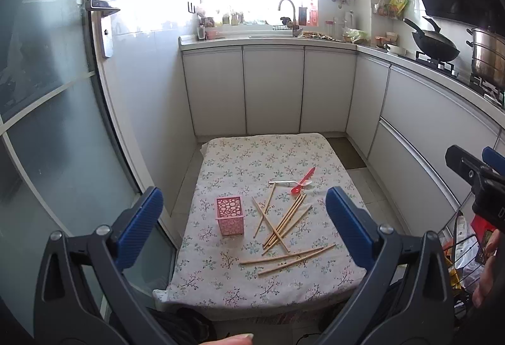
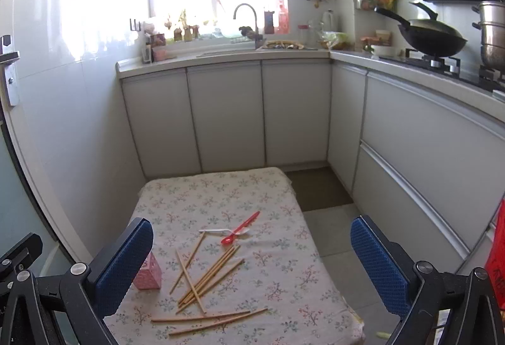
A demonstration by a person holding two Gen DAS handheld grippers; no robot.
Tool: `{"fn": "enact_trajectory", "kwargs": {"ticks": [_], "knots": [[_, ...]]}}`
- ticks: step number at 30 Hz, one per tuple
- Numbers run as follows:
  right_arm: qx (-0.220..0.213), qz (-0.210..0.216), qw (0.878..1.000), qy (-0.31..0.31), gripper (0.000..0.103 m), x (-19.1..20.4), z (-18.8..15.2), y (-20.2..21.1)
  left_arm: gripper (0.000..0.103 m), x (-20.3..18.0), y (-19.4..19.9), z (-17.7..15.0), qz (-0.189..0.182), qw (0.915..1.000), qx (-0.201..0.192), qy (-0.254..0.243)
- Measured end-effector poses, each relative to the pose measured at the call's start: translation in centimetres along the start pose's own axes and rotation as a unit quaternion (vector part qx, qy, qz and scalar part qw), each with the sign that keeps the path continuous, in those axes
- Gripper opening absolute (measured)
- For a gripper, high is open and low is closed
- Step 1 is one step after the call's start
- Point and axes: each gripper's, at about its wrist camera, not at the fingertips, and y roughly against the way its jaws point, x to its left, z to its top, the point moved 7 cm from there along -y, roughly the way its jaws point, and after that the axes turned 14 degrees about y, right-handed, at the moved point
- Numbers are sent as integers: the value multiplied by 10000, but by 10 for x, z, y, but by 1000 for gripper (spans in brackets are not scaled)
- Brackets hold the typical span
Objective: Organize utensils
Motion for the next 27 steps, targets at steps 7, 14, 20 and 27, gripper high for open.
{"fn": "enact_trajectory", "kwargs": {"ticks": [7, 14, 20, 27], "knots": [[-34, 15, 10000, 5, 103, 1, 1, 1, 103, 1, -2, 3, -12, 10000, 15, -5], [-54, 58, 10000, -8, 103, 3, 3, 2, 103, 2, -2, 3, 9, 10000, 3, -9], [-79, 64, 9999, -9, 103, 3, 3, 3, 103, 2, -1, 3, 6, 10000, -8, -5], [-84, 62, 9999, -47, 103, 2, 3, 2, 103, 1, -1, 3, 13, 10000, -8, -12]]}}
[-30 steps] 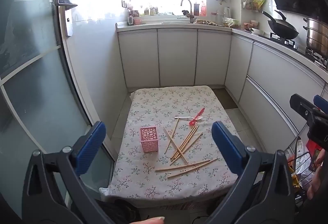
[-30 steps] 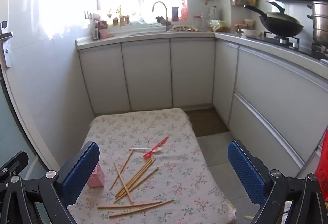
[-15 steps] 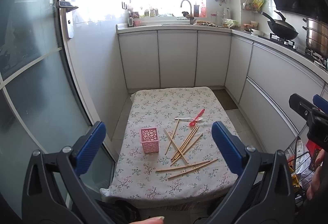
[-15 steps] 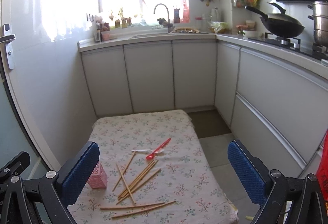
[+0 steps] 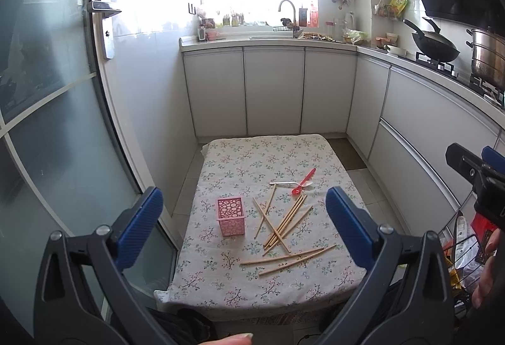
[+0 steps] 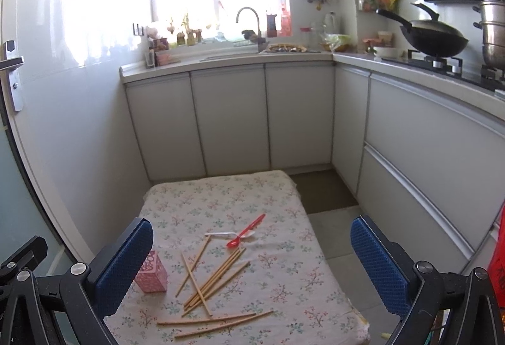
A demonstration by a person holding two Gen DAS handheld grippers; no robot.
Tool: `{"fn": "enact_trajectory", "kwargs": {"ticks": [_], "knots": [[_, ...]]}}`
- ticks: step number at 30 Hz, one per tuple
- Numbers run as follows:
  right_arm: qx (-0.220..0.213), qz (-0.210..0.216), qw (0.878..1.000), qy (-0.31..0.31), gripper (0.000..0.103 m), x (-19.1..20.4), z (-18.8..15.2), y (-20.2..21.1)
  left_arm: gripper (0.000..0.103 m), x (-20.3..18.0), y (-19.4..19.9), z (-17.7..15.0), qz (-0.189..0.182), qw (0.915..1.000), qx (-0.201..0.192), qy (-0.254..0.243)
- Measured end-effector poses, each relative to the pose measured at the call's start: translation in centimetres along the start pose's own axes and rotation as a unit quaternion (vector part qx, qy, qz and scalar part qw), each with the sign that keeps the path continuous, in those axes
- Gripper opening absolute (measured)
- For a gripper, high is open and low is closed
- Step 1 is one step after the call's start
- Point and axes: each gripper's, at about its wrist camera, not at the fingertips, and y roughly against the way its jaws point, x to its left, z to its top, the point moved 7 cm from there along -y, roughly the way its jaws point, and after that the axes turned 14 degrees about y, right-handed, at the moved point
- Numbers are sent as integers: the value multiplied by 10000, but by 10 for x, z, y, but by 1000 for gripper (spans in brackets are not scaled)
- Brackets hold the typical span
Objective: Organize utensils
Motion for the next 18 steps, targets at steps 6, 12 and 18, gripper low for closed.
{"fn": "enact_trajectory", "kwargs": {"ticks": [6, 12, 18], "knots": [[1, 2, 10000, 0, 103, -1, 0, 0, 103, 0, 0, 0, 1, 10000, 0, 0], [2, 12, 10000, 6, 103, 0, 0, 0, 102, 0, 0, 0, -1, 10000, -3, 5], [4, 15, 10000, 11, 103, 1, 0, 0, 102, 0, 1, 0, -6, 10000, -10, 1]]}}
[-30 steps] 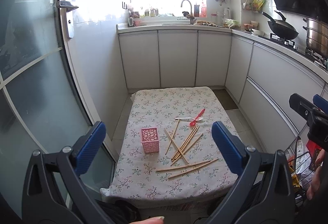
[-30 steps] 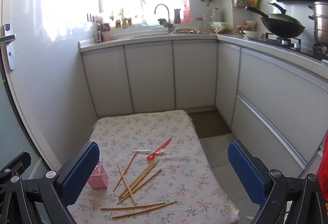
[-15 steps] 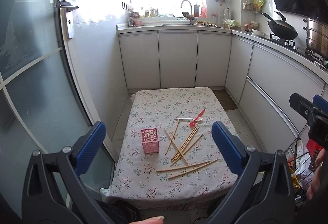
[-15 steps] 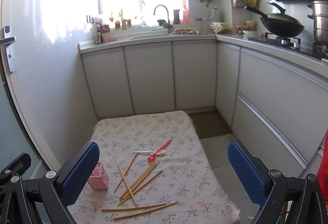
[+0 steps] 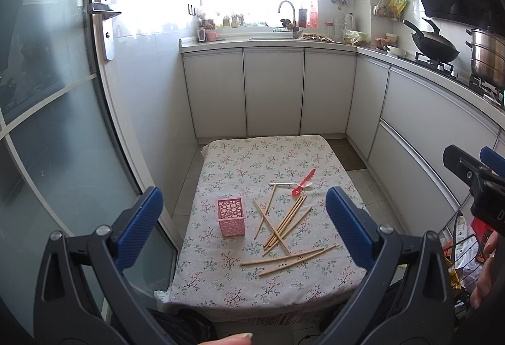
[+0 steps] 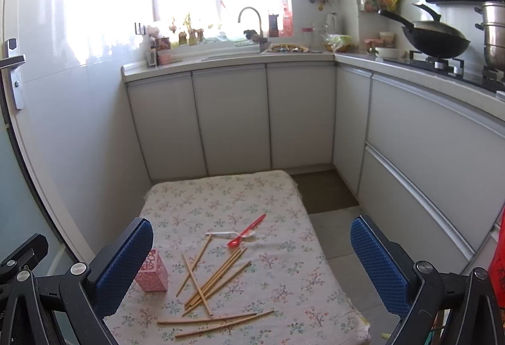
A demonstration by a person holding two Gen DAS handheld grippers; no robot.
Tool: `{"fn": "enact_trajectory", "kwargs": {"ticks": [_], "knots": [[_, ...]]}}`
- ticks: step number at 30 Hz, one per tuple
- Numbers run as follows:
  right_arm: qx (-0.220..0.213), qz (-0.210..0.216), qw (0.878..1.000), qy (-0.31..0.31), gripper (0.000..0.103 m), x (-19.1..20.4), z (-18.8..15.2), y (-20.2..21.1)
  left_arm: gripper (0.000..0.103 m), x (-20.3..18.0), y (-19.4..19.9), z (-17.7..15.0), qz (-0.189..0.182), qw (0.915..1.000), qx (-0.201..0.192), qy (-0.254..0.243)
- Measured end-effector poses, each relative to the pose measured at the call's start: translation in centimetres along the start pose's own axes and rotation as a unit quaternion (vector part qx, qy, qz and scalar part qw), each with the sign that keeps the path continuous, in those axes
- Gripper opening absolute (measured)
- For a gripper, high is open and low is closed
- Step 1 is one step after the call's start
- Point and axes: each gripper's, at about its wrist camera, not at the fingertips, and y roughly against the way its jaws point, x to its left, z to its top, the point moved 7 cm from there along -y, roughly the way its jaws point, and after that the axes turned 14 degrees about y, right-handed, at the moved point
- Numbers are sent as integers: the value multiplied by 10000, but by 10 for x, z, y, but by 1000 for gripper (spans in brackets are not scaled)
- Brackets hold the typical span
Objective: Organize utensils
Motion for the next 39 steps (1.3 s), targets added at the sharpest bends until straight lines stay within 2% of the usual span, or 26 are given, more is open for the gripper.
{"fn": "enact_trajectory", "kwargs": {"ticks": [24, 32, 39], "knots": [[-6, -8, 10000, 93, 103, 1, 0, -4, 103, 0, -5, 1, 4, 10000, 12, 21], [110, 55, 9997, 216, 103, 8, -3, -25, 103, -1, -30, 1, 39, 9998, 169, 38], [378, 286, 9984, 322, 103, 17, -7, -68, 102, -2, -69, -6, 106, 9989, 442, 53]]}}
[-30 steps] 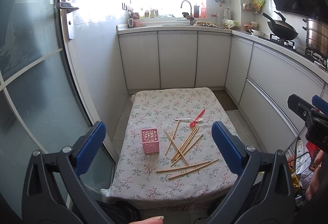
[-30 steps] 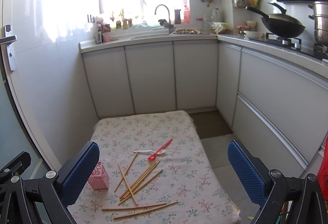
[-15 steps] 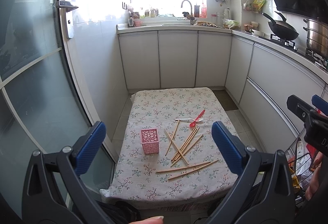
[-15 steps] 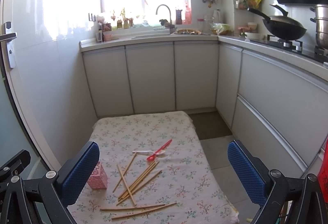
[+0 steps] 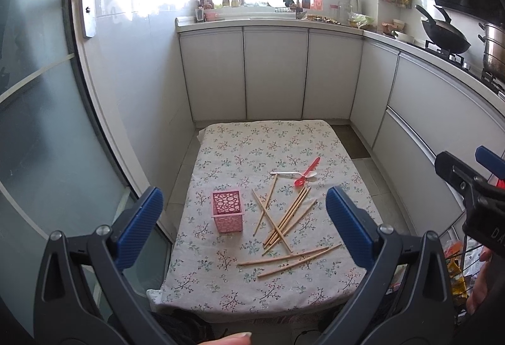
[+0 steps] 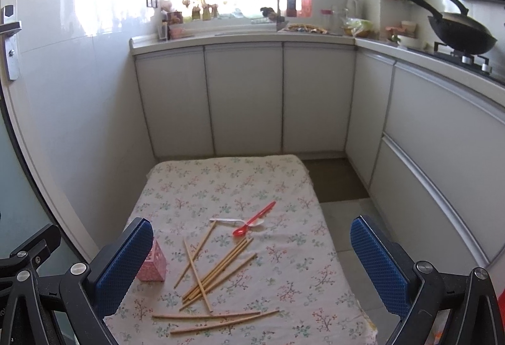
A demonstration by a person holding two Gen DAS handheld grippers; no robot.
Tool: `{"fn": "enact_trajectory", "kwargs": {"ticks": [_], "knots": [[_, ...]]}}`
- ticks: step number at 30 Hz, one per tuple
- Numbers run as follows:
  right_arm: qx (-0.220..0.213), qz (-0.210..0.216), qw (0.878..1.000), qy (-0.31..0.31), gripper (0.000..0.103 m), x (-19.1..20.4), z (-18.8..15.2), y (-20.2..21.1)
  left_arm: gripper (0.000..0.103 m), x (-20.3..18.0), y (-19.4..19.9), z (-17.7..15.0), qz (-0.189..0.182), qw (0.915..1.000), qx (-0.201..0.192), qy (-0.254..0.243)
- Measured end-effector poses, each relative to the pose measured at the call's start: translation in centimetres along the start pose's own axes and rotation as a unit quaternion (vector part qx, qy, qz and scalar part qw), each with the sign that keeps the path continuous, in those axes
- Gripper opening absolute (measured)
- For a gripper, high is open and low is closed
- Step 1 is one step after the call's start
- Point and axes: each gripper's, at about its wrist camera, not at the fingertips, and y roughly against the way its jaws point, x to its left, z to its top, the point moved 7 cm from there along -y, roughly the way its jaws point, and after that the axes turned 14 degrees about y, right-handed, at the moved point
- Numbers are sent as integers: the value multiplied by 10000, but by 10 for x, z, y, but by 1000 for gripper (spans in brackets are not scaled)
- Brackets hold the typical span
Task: Organize utensils
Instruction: 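Move the left tool over the chopsticks and close on one chopstick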
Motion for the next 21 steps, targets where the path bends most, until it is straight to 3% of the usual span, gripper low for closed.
{"fn": "enact_trajectory", "kwargs": {"ticks": [15, 21], "knots": [[804, 13, 9968, -20, 103, -16, -11, -122, 102, -1, -112, 6, 290, 9974, 659, 69], [1101, 70, 9939, -36, 103, -23, -12, -172, 102, -7, -156, 3, 245, 9951, 956, 21]]}}
